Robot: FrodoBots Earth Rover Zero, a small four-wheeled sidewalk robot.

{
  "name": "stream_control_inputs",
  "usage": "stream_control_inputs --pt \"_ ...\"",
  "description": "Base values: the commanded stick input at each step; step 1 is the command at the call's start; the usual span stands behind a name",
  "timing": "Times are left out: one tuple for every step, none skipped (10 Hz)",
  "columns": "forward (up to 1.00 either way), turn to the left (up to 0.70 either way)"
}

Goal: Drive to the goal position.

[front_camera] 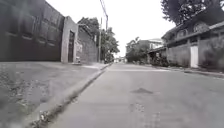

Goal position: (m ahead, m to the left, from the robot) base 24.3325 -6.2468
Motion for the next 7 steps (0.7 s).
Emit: stream_control_inputs --pt "1.0 0.0" --pt "1.0 0.0" --pt "1.0 0.0" --pt "1.0 -0.02" --pt "1.0 -0.38" --pt "1.0 -0.39" --pt "1.0 0.0"
